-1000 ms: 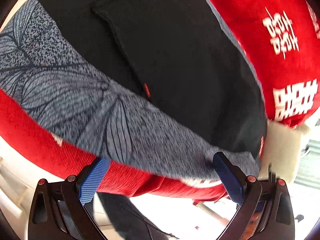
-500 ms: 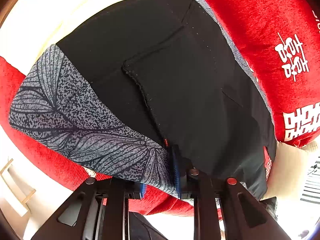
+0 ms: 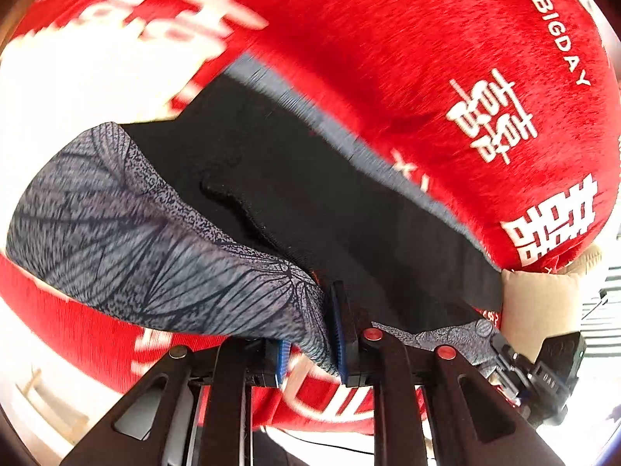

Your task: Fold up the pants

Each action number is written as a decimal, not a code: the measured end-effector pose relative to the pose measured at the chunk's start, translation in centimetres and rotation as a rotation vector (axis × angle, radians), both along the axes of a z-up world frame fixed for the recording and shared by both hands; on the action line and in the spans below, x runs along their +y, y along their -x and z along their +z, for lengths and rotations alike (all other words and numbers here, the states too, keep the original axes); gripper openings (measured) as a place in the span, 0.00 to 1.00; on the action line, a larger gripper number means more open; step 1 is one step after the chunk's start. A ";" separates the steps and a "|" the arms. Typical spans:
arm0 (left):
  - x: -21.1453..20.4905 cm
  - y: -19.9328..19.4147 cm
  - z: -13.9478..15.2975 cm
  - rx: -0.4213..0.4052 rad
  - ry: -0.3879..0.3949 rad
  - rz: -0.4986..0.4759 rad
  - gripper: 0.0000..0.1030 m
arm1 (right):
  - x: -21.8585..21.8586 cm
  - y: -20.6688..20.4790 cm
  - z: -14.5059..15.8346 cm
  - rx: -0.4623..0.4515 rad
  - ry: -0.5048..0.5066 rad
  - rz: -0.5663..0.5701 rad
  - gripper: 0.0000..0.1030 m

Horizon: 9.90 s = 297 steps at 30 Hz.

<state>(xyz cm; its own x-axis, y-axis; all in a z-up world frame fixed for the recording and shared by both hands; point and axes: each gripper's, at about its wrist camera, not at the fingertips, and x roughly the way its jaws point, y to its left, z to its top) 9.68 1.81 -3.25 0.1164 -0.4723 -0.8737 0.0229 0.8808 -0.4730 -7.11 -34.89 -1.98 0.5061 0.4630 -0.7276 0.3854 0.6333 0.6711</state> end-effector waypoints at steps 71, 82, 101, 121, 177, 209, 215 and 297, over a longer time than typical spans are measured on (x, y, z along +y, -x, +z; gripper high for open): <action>-34.2 6.2 -6.7 -0.006 -0.201 -0.550 0.98 | -14.3 18.8 -5.0 0.353 0.125 -0.152 0.83; -37.0 6.2 -7.5 -0.014 -0.191 -0.584 0.98 | -11.8 21.6 -8.2 0.319 -0.004 -0.191 0.69; -35.9 2.8 -4.7 0.002 -0.066 -0.554 0.24 | -15.7 19.1 0.2 0.105 0.016 -0.333 0.03; -44.1 -5.2 -4.5 -0.016 -0.078 -0.376 0.24 | -38.1 1.8 4.7 0.029 0.224 -0.184 0.03; -53.0 2.0 -9.3 -0.147 -0.445 -0.520 0.72 | -40.2 2.3 -2.1 0.288 0.435 -0.040 0.33; -42.9 1.1 -11.4 -0.160 -0.554 -0.403 0.84 | -37.7 4.5 -5.3 0.286 0.492 -0.049 0.26; -42.1 0.4 -12.3 -0.132 -0.521 -0.339 0.92 | -38.3 9.5 -5.6 0.300 0.415 -0.174 0.23; -6.0 -14.1 -14.9 -0.250 -0.583 -0.322 1.00 | 2.0 -7.4 -11.4 0.161 -0.098 0.092 0.06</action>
<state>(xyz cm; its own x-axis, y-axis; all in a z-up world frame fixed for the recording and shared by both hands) 23.77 -4.17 -18.17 0.2793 0.0196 -0.9600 0.3710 0.9199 0.1267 0.28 -32.86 -13.34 0.3393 0.5748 -0.7447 0.4363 0.6051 0.6659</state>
